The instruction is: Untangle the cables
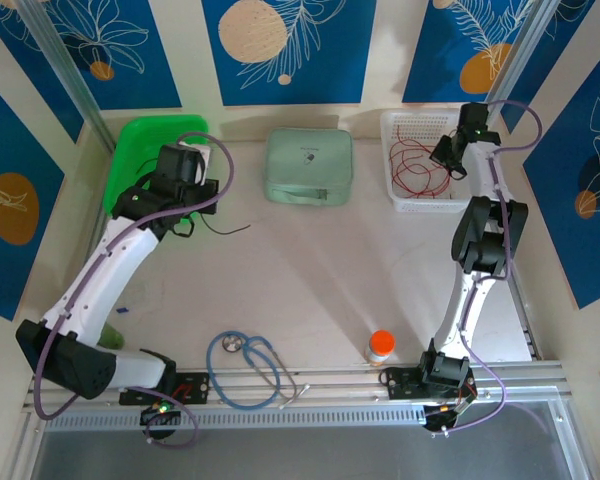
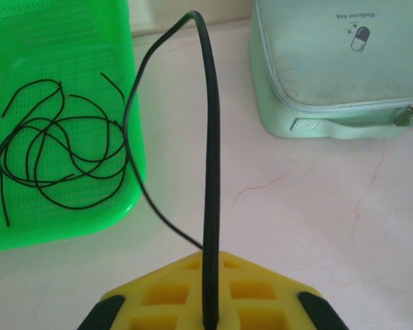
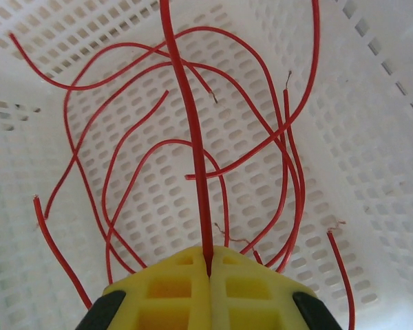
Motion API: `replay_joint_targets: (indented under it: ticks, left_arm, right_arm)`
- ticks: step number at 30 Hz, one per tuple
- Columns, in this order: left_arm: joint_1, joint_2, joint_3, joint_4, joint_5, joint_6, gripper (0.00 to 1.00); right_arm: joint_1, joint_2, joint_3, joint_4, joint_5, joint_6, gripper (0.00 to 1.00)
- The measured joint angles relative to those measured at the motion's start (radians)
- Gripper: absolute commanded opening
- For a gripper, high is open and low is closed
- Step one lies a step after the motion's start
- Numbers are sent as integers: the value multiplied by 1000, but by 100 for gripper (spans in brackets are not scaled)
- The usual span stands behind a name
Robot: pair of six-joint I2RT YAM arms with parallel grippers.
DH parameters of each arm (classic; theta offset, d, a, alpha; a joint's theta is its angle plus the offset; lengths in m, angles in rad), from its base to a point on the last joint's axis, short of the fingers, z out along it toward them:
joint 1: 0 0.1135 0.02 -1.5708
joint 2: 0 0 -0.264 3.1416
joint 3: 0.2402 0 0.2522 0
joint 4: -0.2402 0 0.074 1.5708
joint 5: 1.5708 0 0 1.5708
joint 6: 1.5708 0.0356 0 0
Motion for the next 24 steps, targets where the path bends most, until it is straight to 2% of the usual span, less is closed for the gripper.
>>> replay_joint_targets:
  ticks: [3, 5, 7, 8, 10, 16, 20, 24]
  left_arm:
    - [0, -2, 0, -3, 2, 0, 0]
    - [0, -2, 0, -12, 1, 0, 0]
    - [0, -2, 0, -28, -4, 0, 0]
    - [0, -2, 3, -37, -10, -1, 0]
    - [0, 0, 17, -59, -22, -4, 0]
    - [1, 27, 117, -115, -67, -11, 0]
    - [16, 72, 191, -144, -92, -10, 0]
    - [59, 145, 272, -163, -115, -6, 0]
  right_arm:
    - [2, 39, 43, -37, 0, 1, 13]
    - [5, 48, 55, -59, -1, 3, 33]
    - [9, 48, 62, -76, -2, -3, 49]
    - [11, 48, 69, -82, -4, -4, 56]
    - [13, 46, 74, -85, -6, -9, 64]
    - [18, -15, 31, -97, -17, -11, 68]
    - [28, -161, -98, -75, -19, -11, 68]
    - [56, -370, -289, -11, -19, -11, 68]
